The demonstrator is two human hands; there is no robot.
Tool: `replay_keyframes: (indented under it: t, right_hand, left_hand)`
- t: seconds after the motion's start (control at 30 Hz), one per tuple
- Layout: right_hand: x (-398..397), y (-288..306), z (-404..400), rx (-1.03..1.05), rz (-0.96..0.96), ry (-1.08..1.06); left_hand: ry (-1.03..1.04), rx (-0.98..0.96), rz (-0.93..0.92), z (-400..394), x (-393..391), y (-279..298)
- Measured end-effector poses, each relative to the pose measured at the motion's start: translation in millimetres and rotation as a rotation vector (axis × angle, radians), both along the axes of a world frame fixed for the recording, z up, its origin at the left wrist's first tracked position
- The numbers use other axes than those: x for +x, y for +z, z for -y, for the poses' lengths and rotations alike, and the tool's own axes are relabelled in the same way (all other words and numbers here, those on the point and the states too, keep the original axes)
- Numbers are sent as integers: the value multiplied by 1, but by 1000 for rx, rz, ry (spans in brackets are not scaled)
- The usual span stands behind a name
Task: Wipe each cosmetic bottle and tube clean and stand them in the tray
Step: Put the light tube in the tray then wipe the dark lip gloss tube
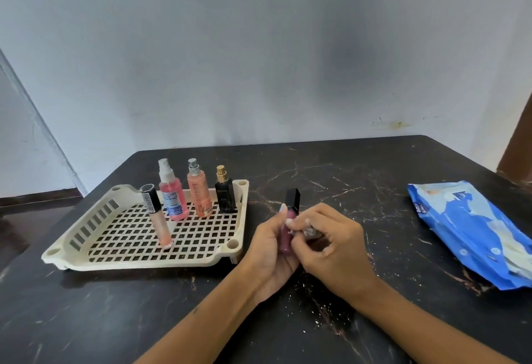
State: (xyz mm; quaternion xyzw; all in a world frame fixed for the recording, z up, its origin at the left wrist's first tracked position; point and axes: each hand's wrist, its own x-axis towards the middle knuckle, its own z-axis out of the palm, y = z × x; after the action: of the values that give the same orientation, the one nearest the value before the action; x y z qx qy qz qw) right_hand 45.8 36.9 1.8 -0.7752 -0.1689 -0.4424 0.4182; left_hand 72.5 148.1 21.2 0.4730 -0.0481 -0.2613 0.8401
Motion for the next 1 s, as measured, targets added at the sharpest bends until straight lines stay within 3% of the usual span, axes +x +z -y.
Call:
replay_keyframes:
  t: [0.1, 0.27, 0.37, 0.47, 0.7, 1.0]
  right_hand:
    - [-6, 5, -3, -124, 68, 46]
    - [-10, 1, -11, -341, 98, 153]
    - [-9, 0, -11, -329, 72, 178]
    - [-8, 3, -9, -288, 44, 164]
    - [-6, 2, -8, -256, -21, 162]
    - [-3, -1, -4, -181, -88, 176]
  left_hand:
    - [46, 113, 106, -2, -2, 8]
    - [243, 194, 495, -22, -3, 40]
    - [412, 302, 655, -45, -1, 53]
    - [582, 533, 828, -69, 5, 50]
    - [761, 860, 796, -103, 12, 18]
    - [741, 1125, 842, -100, 13, 13]
